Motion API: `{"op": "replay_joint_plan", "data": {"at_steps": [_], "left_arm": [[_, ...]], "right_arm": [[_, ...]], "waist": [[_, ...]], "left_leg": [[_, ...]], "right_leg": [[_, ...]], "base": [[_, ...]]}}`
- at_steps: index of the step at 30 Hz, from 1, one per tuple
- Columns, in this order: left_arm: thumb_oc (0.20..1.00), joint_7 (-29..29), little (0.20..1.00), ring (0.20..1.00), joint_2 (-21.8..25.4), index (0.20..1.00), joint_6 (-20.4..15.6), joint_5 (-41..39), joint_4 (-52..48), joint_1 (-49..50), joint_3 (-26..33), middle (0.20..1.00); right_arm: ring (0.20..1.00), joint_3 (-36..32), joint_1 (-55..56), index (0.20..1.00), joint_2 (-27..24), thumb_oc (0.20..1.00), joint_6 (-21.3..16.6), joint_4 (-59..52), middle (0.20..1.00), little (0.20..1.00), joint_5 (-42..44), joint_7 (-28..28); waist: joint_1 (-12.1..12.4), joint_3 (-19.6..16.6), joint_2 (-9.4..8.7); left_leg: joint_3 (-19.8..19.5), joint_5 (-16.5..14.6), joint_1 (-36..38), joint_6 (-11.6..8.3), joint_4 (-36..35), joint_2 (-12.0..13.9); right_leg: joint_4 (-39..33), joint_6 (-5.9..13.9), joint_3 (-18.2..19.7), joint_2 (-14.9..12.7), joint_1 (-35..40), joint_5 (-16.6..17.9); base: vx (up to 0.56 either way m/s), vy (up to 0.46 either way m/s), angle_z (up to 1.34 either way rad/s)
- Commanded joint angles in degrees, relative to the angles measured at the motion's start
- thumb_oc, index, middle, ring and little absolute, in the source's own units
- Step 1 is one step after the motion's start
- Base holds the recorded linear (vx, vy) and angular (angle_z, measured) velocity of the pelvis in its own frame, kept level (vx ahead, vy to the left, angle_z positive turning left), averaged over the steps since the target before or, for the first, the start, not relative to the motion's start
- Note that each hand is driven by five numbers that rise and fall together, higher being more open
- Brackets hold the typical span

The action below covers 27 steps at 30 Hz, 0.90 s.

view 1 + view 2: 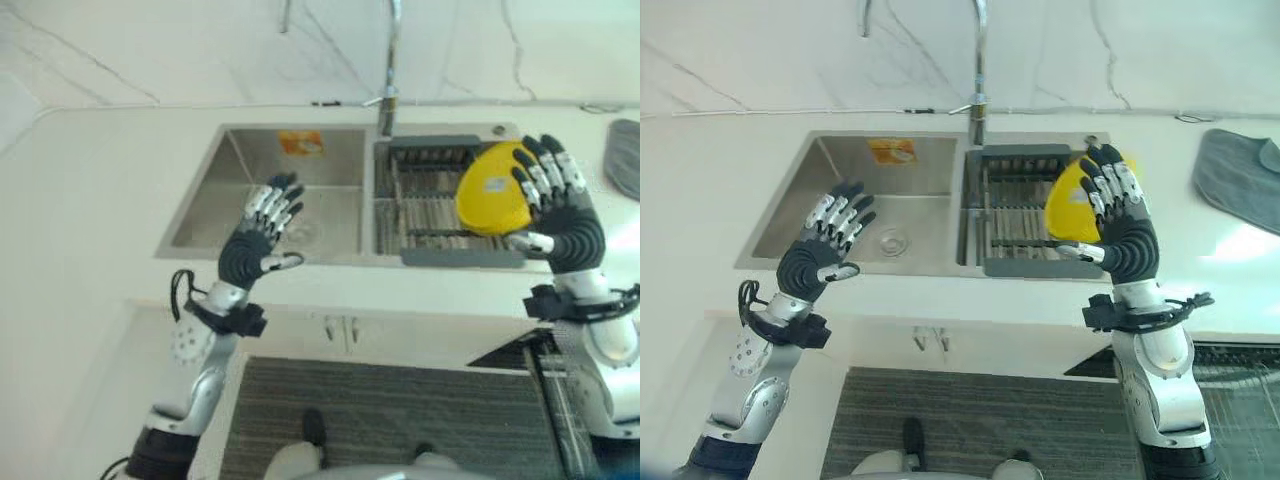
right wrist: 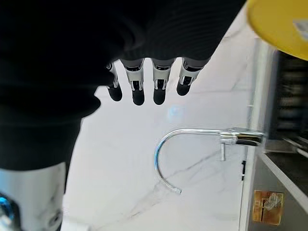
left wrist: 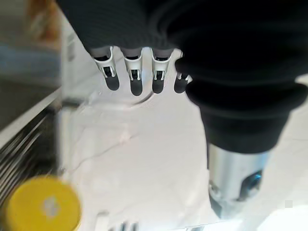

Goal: Place the dishes in the dishwasher.

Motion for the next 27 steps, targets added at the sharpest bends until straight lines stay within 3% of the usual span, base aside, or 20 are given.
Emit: {"op": "replay_joint_plan", "data": {"at_steps": [1, 4, 5, 8, 9, 12, 15, 18, 21, 24, 25, 27], "left_arm": [[1.000, 0.40, 1.000, 1.000, 2.09, 1.000, -3.20, 2.42, -5.21, -1.28, 1.65, 1.000], [1.000, 0.72, 1.000, 1.000, 2.67, 1.000, -2.88, 3.22, -5.51, -2.25, 1.18, 1.000], [1.000, 0.56, 1.000, 1.000, 2.52, 1.000, -2.75, 5.14, -5.16, -3.79, 0.00, 1.000], [1.000, 1.39, 1.000, 1.000, 3.48, 1.000, -2.48, 6.59, -5.06, -5.92, -0.91, 1.000], [1.000, 0.85, 1.000, 1.000, 3.80, 1.000, -2.37, 6.18, -5.12, -6.36, -0.60, 1.000], [1.000, -0.14, 1.000, 1.000, 3.70, 1.000, -2.13, 7.59, -5.80, -6.48, -0.64, 1.000], [1.000, -0.67, 1.000, 1.000, 4.23, 1.000, -1.88, 8.75, -6.77, -6.41, -1.13, 1.000], [1.000, 1.06, 1.000, 1.000, 4.55, 1.000, -1.02, 8.34, -7.37, -5.55, -1.26, 1.000], [1.000, 3.26, 1.000, 1.000, 4.37, 1.000, -0.75, 5.67, -7.37, -2.52, -0.46, 1.000], [1.000, 2.64, 1.000, 1.000, 4.32, 1.000, -2.02, 4.06, -6.77, -0.53, -0.53, 1.000], [1.000, 2.10, 1.000, 1.000, 3.84, 1.000, -2.35, 3.89, -7.11, 0.72, -0.47, 1.000], [1.000, 2.09, 1.000, 1.000, 3.50, 1.000, -3.86, 4.30, -6.83, 1.43, -0.82, 1.000]], "right_arm": [[1.000, -1.14, -4.23, 1.000, -2.76, 1.000, -1.86, -2.46, 1.000, 1.000, -0.51, -1.60], [1.000, -0.73, -4.51, 1.000, -2.80, 1.000, -2.73, -2.27, 1.000, 1.000, -0.39, -1.17], [1.000, 0.19, -5.02, 1.000, -2.33, 1.000, -3.37, -1.83, 1.000, 1.000, -1.11, -1.10], [1.000, 0.51, -5.28, 1.000, -2.37, 1.000, -4.21, -1.69, 1.000, 1.000, -0.55, -1.38], [1.000, 0.29, -5.15, 1.000, -2.12, 1.000, -5.04, -1.77, 1.000, 1.000, 0.06, -1.26], [1.000, 0.56, -4.96, 1.000, -0.49, 1.000, -5.61, -2.66, 1.000, 1.000, -0.15, -1.28], [1.000, 1.02, -4.77, 1.000, -0.27, 1.000, -5.12, -3.94, 1.000, 1.000, -0.83, -1.77], [1.000, 2.17, -6.29, 1.000, -1.35, 1.000, -4.24, -3.74, 1.000, 1.000, 1.14, -1.07], [1.000, 2.59, -7.65, 1.000, -3.17, 1.000, -3.48, -4.72, 1.000, 1.000, 5.03, 2.81], [1.000, 2.75, -7.98, 1.000, -4.97, 1.000, -1.94, -3.47, 1.000, 1.000, 4.44, 3.36], [1.000, 2.37, -7.78, 1.000, -5.68, 1.000, -1.54, -2.98, 1.000, 1.000, 5.87, 2.87], [1.000, 2.52, -7.55, 1.000, -5.16, 1.000, -2.40, -2.82, 1.000, 1.000, 3.97, 2.12]], "waist": [[1.20, -1.63, -0.43], [1.91, -1.30, -0.75], [1.82, -0.59, -1.12], [1.79, -0.04, -1.90], [1.65, 0.05, -2.35], [0.90, 0.00, -2.35], [1.09, -0.51, -2.21], [1.62, -1.72, -1.69], [0.66, -2.22, -0.78], [0.60, -1.41, -0.84], [0.43, -1.11, -0.61], [0.10, -1.06, 0.27]], "left_leg": [[-2.64, -6.19, 2.88, -5.61, 0.08, 6.66], [-3.13, -6.17, 2.51, -4.30, 0.08, 6.33], [-4.07, -6.15, 2.23, -3.52, 0.08, 6.15], [-4.12, -6.21, 1.77, -3.88, 0.08, 6.54], [-3.81, -6.46, 1.65, -4.24, 0.08, 6.85], [-3.95, -6.92, 1.80, -4.60, 0.08, 7.88], [-3.94, -6.91, 2.10, -5.05, 0.08, 9.60], [-2.72, -5.29, 2.48, -7.69, 0.08, 13.50], [1.24, -2.76, 3.13, -10.40, 2.18, 17.77], [0.75, -4.59, 0.47, -10.42, 9.45, 17.63], [0.75, -5.36, -0.09, -9.99, 10.00, 16.73], [0.87, -3.52, 0.22, -10.04, 6.51, 15.80]], "right_leg": [[-2.45, 4.28, 0.99, 1.36, -1.81, 0.73], [2.82, 3.80, 1.08, 1.84, -2.41, -0.77], [7.17, 3.62, 3.64, 2.52, -5.03, -0.31], [2.65, 4.02, 4.55, 1.53, -5.36, 1.67], [-1.70, 4.76, 4.40, 0.29, -5.40, 4.76], [-4.43, 5.19, 6.84, -0.65, -6.01, 7.81], [-4.40, 5.37, 6.88, -0.32, -5.57, 6.28], [-6.18, 5.16, 5.09, 1.40, -4.96, 3.66], [-6.18, 1.72, 5.55, 4.89, -4.84, 2.02], [-6.18, -0.01, 5.63, 6.02, -4.61, 1.88], [-6.18, -0.28, 5.40, 6.34, -4.34, 1.73], [-6.18, 0.03, 5.18, 6.50, -4.21, 1.36]], "base": [[0.09, 0.340, 0.02], [0.04, 0.212, -0.18], [0.01, 0.074, -0.30], [0.01, -0.163, -0.14], [0.03, -0.243, 0.06], [0.07, -0.335, 0.07], [0.12, -0.389, 0.25], [0.19, -0.584, -0.04], [0.22, -0.491, -0.24], [0.09, -0.294, -0.06], [0.06, -0.135, 0.01], [0.02, 0.035, 0.06]]}}
